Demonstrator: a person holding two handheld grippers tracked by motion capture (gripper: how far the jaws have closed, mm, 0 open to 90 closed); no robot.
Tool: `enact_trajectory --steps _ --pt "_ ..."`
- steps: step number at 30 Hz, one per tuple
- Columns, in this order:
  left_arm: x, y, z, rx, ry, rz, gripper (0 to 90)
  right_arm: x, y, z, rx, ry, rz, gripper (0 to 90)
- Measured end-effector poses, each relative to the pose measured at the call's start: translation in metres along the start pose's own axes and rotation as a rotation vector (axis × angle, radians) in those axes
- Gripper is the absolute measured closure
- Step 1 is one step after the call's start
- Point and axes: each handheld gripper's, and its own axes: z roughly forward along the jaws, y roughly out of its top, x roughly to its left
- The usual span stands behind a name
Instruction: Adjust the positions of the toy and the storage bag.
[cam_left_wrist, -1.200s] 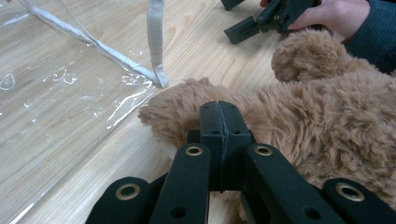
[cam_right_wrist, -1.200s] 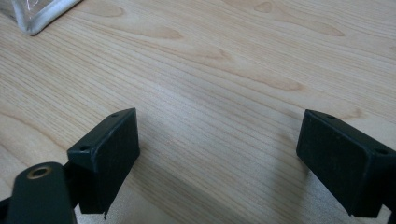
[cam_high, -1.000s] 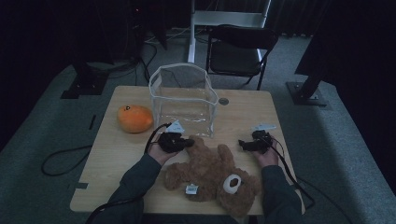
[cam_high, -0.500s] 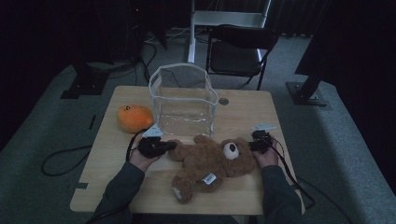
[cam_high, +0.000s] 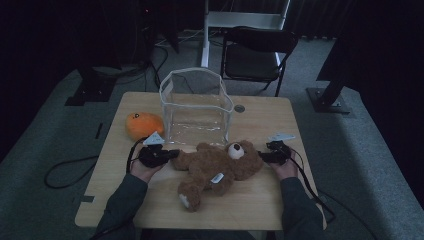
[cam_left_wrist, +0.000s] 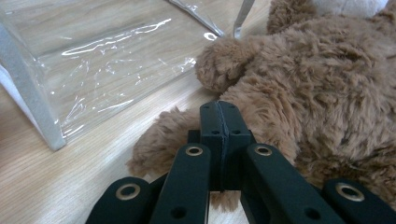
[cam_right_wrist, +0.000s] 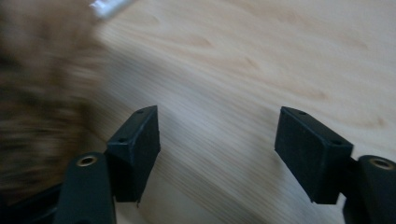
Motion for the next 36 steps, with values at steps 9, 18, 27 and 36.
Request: enact_trajectory --steps 9,18,27,36 --pt "-0.001 0.002 0.000 0.003 0.006 0.009 90.0 0.011 0.014 -0.018 -0.112 0.142 0.029 48.0" --pt "0.016 -0.003 -0.010 -0.008 0.070 -0.042 90.0 0.030 0.019 -0.023 -0.070 0.309 -0.051 60.2" --pt "0.036 -0.006 -0.024 -0.040 0.120 -0.108 88.6 0.057 0.028 -0.019 -0.032 0.374 -0.137 59.1" --pt "0.036 0.008 -0.032 -0.075 0.119 -0.072 65.3 0.049 0.034 -0.025 -0.098 0.291 -0.079 59.3"
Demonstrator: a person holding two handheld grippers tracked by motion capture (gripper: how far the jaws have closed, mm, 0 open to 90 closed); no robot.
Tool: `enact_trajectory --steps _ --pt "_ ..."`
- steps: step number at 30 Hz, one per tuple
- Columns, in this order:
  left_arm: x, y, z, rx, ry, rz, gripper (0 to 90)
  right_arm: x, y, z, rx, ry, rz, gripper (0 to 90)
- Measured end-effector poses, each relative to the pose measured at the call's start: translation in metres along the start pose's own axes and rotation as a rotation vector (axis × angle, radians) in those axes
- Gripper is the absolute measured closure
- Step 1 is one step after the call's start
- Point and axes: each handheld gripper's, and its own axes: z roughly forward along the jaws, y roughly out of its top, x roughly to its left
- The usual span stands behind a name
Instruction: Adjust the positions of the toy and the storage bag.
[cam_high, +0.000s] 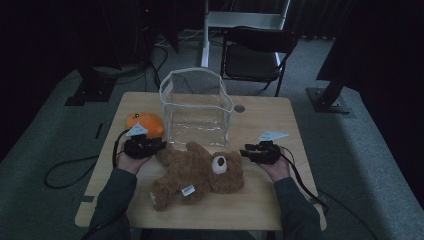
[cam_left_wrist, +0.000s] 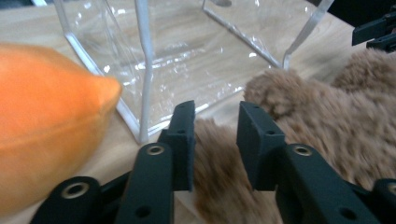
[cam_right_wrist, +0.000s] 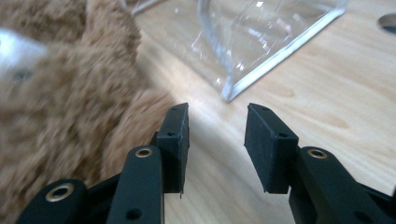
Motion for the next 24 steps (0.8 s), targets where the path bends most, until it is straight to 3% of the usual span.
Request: enact_trajectory --steps 8,13,17,24 --pt "0.007 0.012 0.003 -0.030 0.030 -0.020 60.8 -0.004 0.010 -0.004 -0.053 -0.015 0.039 61.6" --pt "0.013 0.018 0.009 -0.029 0.024 -0.027 57.7 -0.008 0.018 -0.004 -0.108 0.009 0.104 61.2" --pt "0.017 0.024 0.012 -0.034 0.038 -0.027 55.6 -0.007 0.025 0.002 -0.112 -0.003 0.095 56.4" --pt "0.020 0.031 0.020 -0.043 0.051 -0.028 54.8 -0.003 0.040 0.010 -0.104 -0.025 0.078 65.6"
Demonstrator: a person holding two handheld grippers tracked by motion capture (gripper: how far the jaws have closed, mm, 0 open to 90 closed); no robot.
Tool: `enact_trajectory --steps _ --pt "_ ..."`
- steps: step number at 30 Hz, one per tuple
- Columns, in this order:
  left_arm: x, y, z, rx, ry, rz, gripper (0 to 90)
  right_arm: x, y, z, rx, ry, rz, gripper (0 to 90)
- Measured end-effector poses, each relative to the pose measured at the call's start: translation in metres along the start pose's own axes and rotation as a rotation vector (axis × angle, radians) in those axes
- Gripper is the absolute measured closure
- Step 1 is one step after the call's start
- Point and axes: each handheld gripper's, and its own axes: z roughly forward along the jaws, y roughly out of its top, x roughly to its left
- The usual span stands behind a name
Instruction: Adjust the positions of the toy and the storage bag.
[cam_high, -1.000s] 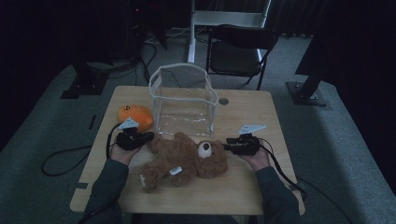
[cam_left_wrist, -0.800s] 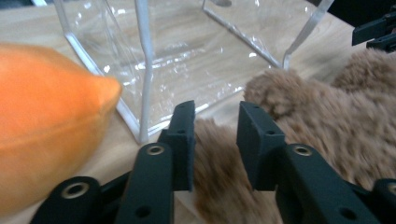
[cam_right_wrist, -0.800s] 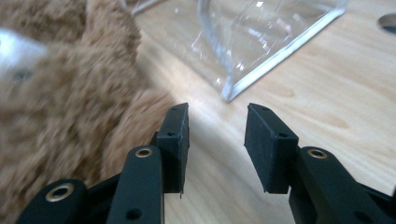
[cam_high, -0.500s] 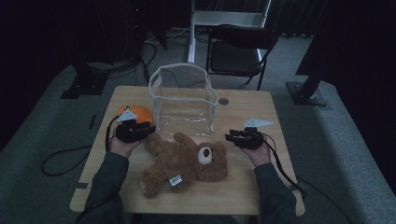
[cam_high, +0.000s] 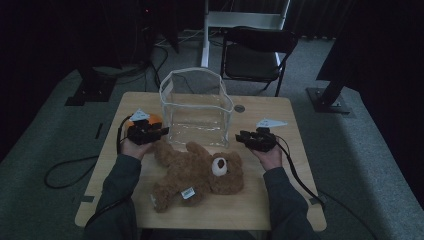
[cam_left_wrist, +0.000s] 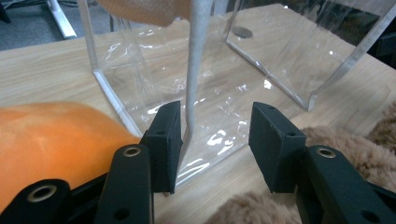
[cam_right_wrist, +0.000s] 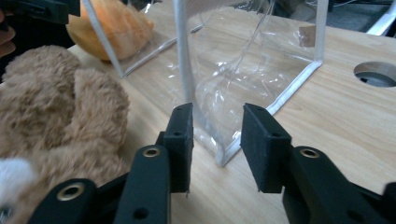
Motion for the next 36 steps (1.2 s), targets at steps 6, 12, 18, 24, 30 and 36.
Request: enact_trajectory --steps 6,12,18,24,30,36 --pt "0.000 0.004 0.005 0.000 0.014 0.002 57.2 0.006 0.010 0.007 -0.013 0.016 -0.015 70.5" --pt "-0.001 0.007 0.007 -0.004 0.033 0.001 62.5 0.010 0.016 0.014 -0.015 0.025 -0.019 72.1" --pt "-0.004 0.011 0.012 0.017 0.076 0.006 72.0 0.014 0.026 0.022 -0.016 0.025 -0.022 75.4" --pt "-0.003 0.011 0.013 0.020 0.105 0.002 85.5 0.018 0.030 0.028 -0.010 0.018 -0.043 85.1" --pt "-0.005 0.011 0.013 0.024 0.104 0.002 87.4 0.019 0.029 0.025 0.000 -0.005 -0.066 87.0" --pt "-0.009 0.008 0.010 0.031 0.068 0.020 87.4 0.021 0.026 0.020 0.001 -0.007 -0.076 87.0"
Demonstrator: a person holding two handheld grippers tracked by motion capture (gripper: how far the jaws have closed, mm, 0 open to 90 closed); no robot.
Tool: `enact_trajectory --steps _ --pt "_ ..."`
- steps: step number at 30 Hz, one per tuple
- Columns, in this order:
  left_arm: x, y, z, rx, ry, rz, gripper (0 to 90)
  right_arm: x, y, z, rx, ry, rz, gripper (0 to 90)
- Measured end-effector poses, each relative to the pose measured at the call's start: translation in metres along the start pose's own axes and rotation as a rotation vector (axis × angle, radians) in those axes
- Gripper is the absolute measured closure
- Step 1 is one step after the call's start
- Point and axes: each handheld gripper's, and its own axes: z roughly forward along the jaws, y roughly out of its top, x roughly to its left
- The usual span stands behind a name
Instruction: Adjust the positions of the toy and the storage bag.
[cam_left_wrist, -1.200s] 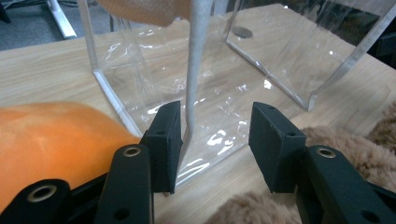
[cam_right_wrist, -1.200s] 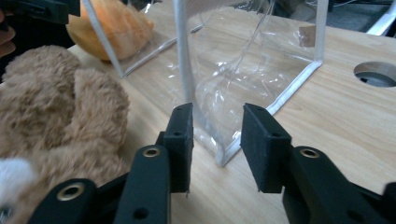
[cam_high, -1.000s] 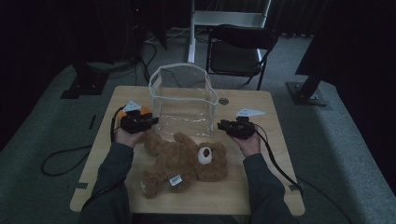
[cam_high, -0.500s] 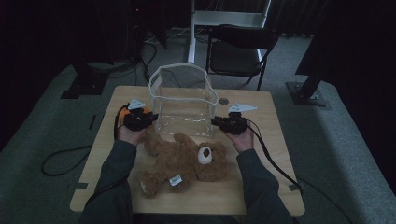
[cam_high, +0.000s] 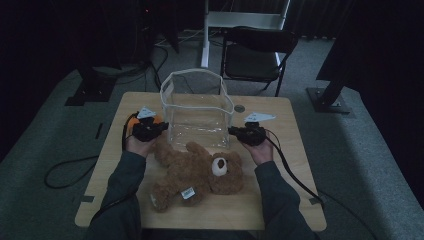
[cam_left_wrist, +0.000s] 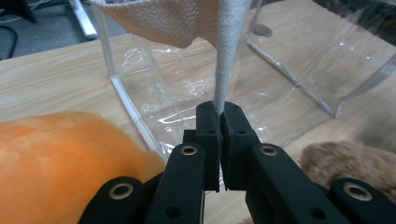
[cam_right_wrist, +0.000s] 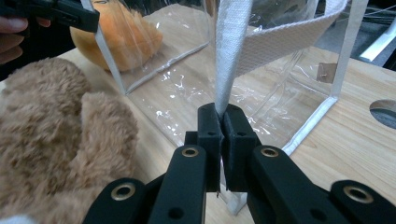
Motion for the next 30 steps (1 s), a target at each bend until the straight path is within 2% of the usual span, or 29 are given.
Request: enact_trajectory --steps 3,13,16,19,30 --pt "-0.005 -0.002 -0.002 0.001 -0.021 0.011 87.4 -0.001 -0.004 -0.007 0.000 0.007 -0.004 87.0" --pt "-0.028 -0.003 -0.007 0.041 -0.092 0.100 87.4 0.000 -0.018 -0.030 -0.005 0.002 0.001 86.8" --pt "-0.034 -0.007 -0.010 0.037 -0.128 0.107 87.4 0.000 -0.022 -0.038 -0.006 -0.003 0.000 86.8" --pt "-0.040 -0.009 -0.011 0.039 -0.146 0.116 87.4 0.001 -0.027 -0.046 -0.005 -0.001 0.001 86.7" --pt "-0.056 -0.011 -0.013 0.051 -0.188 0.146 87.4 0.014 -0.038 -0.067 0.014 0.000 -0.029 85.8"
